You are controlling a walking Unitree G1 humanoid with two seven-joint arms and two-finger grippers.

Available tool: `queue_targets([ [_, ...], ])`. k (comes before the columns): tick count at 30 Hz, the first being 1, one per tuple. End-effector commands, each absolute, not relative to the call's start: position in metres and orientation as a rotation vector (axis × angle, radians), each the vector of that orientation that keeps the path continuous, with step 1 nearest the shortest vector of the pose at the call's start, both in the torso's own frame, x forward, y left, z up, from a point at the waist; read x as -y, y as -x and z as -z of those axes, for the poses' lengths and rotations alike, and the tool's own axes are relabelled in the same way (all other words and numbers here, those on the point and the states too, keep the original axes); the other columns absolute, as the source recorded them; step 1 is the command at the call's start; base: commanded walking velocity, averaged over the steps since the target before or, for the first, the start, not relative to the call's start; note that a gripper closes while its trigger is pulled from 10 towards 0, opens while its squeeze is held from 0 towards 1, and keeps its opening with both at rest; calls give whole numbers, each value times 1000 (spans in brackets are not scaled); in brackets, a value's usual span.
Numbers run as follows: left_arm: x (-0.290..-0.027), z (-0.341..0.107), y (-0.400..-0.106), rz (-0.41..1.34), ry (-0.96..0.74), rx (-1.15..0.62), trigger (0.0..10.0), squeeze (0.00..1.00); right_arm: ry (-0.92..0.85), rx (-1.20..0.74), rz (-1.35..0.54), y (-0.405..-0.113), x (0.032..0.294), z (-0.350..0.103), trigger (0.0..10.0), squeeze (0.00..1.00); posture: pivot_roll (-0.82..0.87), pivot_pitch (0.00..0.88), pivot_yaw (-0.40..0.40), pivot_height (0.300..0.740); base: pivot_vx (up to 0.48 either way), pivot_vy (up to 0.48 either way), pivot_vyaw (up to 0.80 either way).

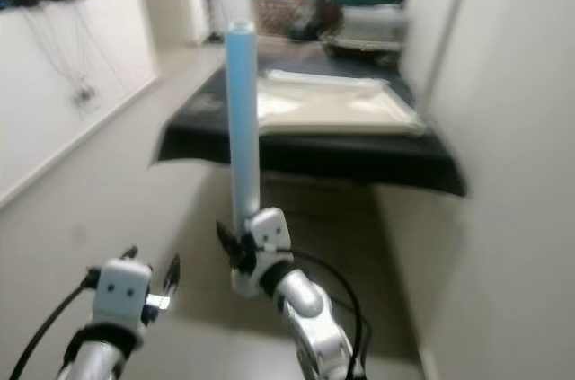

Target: Building children table

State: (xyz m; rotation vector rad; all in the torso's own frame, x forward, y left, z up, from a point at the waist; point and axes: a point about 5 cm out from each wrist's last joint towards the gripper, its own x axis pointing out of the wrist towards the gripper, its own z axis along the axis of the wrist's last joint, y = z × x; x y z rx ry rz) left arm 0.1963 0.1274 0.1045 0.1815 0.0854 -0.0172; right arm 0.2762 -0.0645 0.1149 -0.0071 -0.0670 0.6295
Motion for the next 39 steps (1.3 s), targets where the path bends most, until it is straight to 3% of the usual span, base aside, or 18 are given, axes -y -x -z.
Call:
queue_targets([
  [1,-127,-106,-199,20,-192,-71,10000,0,23,75,-623,-276,67,-115,10000,0,56,0,1,740,0,0,0],
  [12,-128,-107,-199,3,-202,-56,10000,0,27,72,-643,-275,65,-113,10000,0,56,0,-3,740,0,0,799],
  [16,-129,-110,-200,-3,-208,-29,10000,0,0,74,-623,-277,68,-114,10000,0,56,0,-5,740,0,0,0],
  [39,-125,-114,-200,14,-221,5,10000,0,-36,79,-562,-281,77,-116,10000,0,60,0,-4,740,466,0,-30],
])
